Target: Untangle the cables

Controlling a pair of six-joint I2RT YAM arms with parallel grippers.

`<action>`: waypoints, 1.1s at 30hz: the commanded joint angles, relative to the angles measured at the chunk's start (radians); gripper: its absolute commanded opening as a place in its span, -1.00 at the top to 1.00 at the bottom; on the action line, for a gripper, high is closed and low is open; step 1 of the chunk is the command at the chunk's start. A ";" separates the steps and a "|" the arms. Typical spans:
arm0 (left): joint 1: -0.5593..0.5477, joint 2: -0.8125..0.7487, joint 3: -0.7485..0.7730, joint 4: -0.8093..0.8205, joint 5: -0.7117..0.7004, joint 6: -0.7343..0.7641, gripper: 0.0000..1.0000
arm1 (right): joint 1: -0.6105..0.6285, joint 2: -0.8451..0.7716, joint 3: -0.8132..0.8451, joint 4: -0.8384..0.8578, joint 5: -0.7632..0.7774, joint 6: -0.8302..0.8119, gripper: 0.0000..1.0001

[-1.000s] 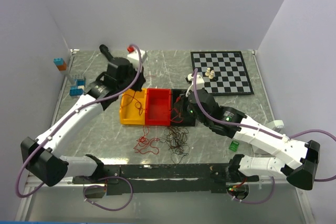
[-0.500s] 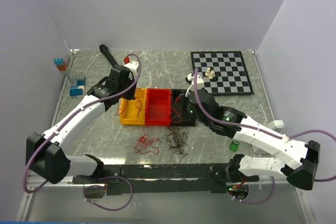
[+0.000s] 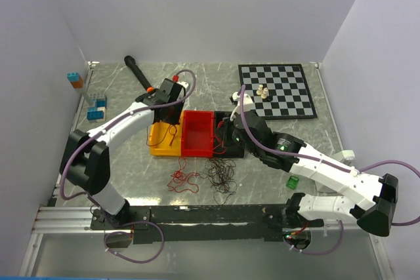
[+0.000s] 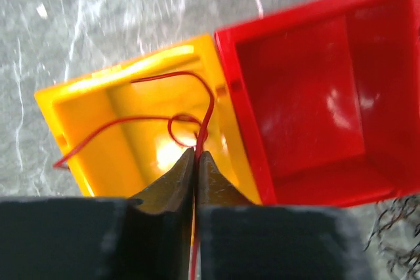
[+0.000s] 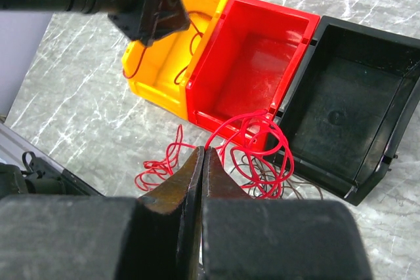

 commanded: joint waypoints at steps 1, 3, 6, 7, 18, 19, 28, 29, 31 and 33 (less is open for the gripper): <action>-0.003 0.022 0.082 0.039 -0.033 -0.038 0.51 | -0.007 -0.016 0.008 0.030 0.004 0.009 1.00; -0.002 0.019 0.079 0.051 -0.032 -0.036 0.01 | -0.007 -0.014 0.006 0.028 0.002 0.007 1.00; 0.001 0.012 0.107 0.039 -0.011 -0.013 -0.57 | -0.007 -0.009 0.003 0.036 -0.004 0.007 1.00; 0.001 0.006 0.122 0.025 0.000 -0.008 -0.67 | -0.007 -0.003 0.003 0.042 -0.010 0.007 1.00; 0.355 -0.132 0.351 -0.136 0.239 0.080 -0.94 | -0.004 0.257 0.175 0.133 -0.160 -0.056 1.00; 0.400 -0.140 0.336 -0.142 0.261 0.096 -0.96 | -0.002 0.302 0.213 0.142 -0.174 -0.065 1.00; 0.576 -0.261 0.093 -0.130 0.361 0.212 -0.86 | 0.004 0.693 0.557 0.110 -0.251 -0.141 1.00; 0.587 -0.267 0.096 -0.134 0.367 0.222 -0.86 | 0.004 0.734 0.594 0.098 -0.249 -0.151 1.00; 0.598 -0.280 0.110 -0.147 0.367 0.231 -0.88 | -0.002 0.805 0.656 0.073 -0.255 -0.169 1.00; 0.607 -0.283 0.127 -0.162 0.367 0.236 -0.91 | -0.013 0.862 0.710 0.053 -0.277 -0.175 0.92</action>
